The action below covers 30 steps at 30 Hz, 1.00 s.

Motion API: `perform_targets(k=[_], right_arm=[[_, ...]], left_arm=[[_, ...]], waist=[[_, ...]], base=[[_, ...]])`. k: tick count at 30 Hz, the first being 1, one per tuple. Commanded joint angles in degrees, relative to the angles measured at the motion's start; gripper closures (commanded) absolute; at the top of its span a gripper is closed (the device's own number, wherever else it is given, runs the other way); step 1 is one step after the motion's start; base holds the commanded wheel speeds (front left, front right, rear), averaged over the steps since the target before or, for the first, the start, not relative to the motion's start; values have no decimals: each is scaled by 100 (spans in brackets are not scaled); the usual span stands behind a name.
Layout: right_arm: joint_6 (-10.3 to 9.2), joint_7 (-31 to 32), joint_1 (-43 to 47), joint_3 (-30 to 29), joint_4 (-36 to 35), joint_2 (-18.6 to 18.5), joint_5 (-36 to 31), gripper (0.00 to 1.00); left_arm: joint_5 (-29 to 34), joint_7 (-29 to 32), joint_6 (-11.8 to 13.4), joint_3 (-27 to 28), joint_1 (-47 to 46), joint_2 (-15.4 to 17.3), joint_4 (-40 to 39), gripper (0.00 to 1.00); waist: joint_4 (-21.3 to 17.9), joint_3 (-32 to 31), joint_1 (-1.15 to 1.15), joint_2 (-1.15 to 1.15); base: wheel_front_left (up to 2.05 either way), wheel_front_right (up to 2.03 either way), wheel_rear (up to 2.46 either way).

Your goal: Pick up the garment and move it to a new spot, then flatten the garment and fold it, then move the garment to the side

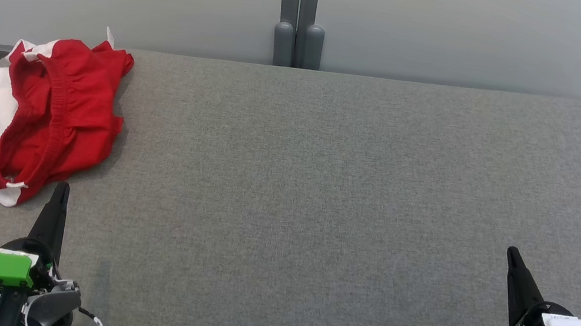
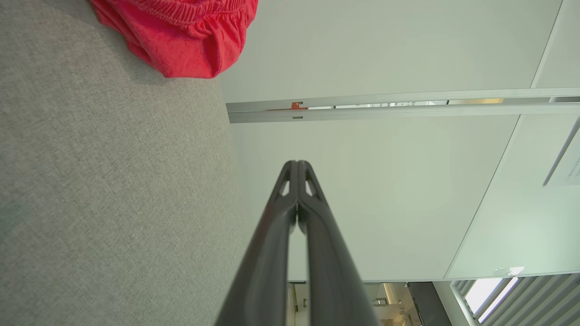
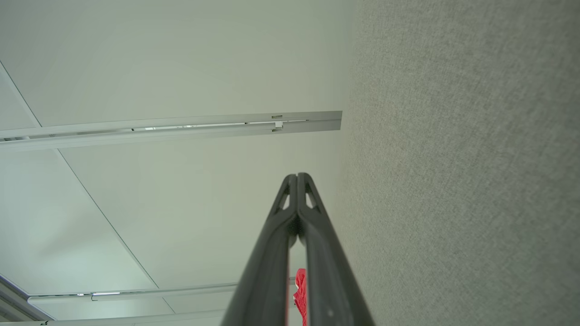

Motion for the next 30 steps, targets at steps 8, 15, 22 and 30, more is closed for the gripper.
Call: perform_targets(k=[8, 15, 22, 30], right_arm=[[3, 14, -37, -4, -30, -25, 43, 100], [3, 14, -37, -4, -30, -25, 43, 100], [3, 14, -37, -4, -30, -25, 43, 100], [-2, -72, 188, 80, 206, 55, -32, 0]], left_arm=[[2, 12, -37, 9, -65, 27, -9, 100], [2, 12, -37, 9, -66, 27, -9, 100], [2, 12, -37, 9, -66, 27, -9, 100], [32, -72, 12, -82, 201, -46, 199, 0]], waist=[[0, 0, 0, 0], [0, 0, 0, 0], [0, 0, 0, 0], [0, 0, 0, 0]], base=[[0, 0, 0], [0, 0, 0], [0, 0, 0], [0, 0, 0]])
